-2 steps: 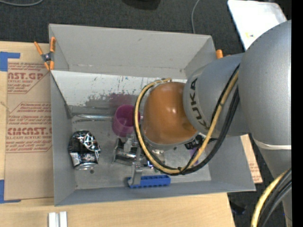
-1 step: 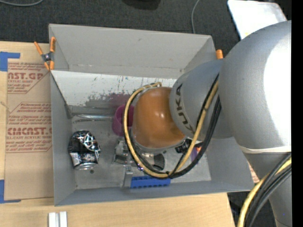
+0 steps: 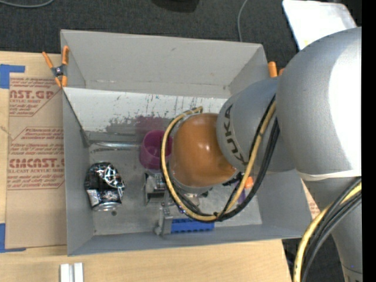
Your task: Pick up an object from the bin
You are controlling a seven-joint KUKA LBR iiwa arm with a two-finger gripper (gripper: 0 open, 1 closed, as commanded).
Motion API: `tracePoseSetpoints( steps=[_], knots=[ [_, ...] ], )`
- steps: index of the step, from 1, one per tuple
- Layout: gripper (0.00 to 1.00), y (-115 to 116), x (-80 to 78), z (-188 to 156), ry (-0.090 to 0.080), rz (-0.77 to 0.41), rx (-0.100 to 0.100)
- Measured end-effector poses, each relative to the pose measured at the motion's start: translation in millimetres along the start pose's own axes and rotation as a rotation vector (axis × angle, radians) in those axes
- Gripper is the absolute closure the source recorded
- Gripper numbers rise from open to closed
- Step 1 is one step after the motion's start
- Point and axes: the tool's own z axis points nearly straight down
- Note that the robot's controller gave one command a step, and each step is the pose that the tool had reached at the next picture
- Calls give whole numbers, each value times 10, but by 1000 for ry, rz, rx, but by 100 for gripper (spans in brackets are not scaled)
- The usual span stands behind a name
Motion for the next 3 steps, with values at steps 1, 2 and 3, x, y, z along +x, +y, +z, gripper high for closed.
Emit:
tracePoseSetpoints(
  steps=[1,2,3],
  knots=[
    [0,22,-34,20,-4,14,-1],
    [0,-26,-33,22,-16,-68,-5],
    [100,76,-87,14,-34,-118,-4]
  ],
)
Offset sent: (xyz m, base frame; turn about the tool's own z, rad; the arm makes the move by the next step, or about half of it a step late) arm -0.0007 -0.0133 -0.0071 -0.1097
